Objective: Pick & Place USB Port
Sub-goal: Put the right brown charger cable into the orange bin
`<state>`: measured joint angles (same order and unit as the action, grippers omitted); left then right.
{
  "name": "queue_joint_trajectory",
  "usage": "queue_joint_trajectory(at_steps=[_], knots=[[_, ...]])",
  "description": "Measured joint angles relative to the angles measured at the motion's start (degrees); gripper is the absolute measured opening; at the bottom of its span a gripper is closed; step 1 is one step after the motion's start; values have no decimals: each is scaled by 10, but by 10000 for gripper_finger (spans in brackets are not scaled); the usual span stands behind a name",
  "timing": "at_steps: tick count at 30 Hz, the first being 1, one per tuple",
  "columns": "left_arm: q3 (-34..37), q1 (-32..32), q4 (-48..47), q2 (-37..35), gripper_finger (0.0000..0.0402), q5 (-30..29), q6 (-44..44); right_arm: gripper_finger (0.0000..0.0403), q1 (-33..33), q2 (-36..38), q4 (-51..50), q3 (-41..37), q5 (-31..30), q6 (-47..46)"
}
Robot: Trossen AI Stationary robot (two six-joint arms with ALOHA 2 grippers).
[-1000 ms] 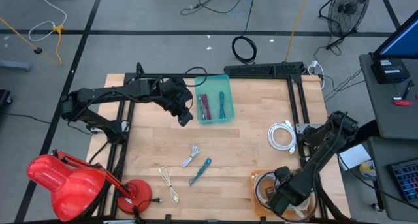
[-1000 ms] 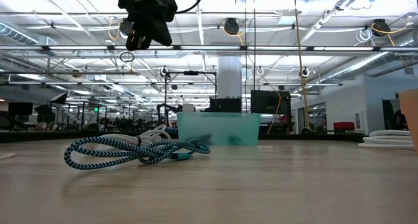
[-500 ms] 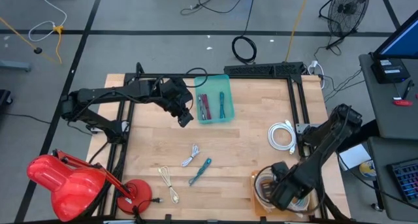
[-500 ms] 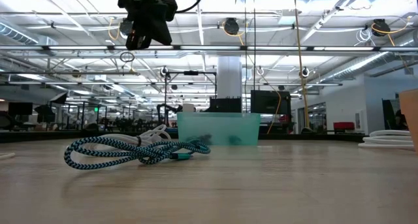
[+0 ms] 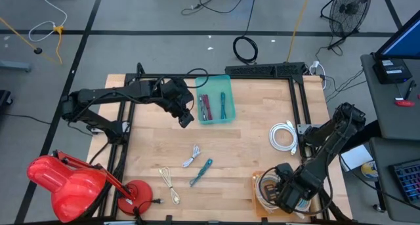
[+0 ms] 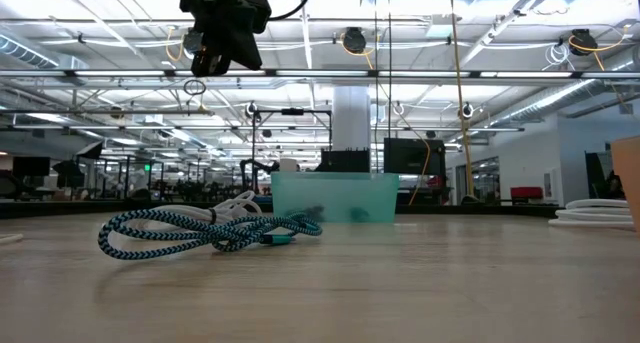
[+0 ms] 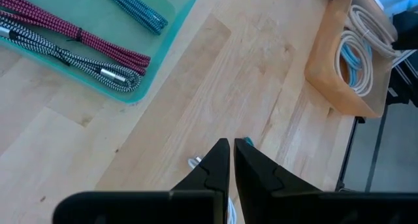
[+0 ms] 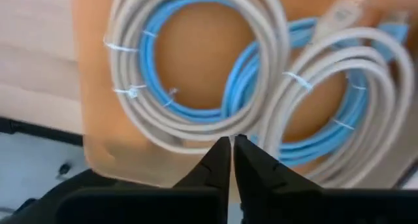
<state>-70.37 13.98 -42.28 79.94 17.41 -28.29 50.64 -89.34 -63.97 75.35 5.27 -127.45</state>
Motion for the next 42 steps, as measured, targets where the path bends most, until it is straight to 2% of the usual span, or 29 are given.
queue_joint_trajectory(at_steps=[9,19,42], knots=[[0,0,0,0,24,0,-1,1,1,0,-3,-2,-5,1],[0,0,0,0,24,0,1,0,5,0,79,-71,37,-5],[0,0,-12,0,24,-14,8,0,15,0,72,-98,66,-11]])
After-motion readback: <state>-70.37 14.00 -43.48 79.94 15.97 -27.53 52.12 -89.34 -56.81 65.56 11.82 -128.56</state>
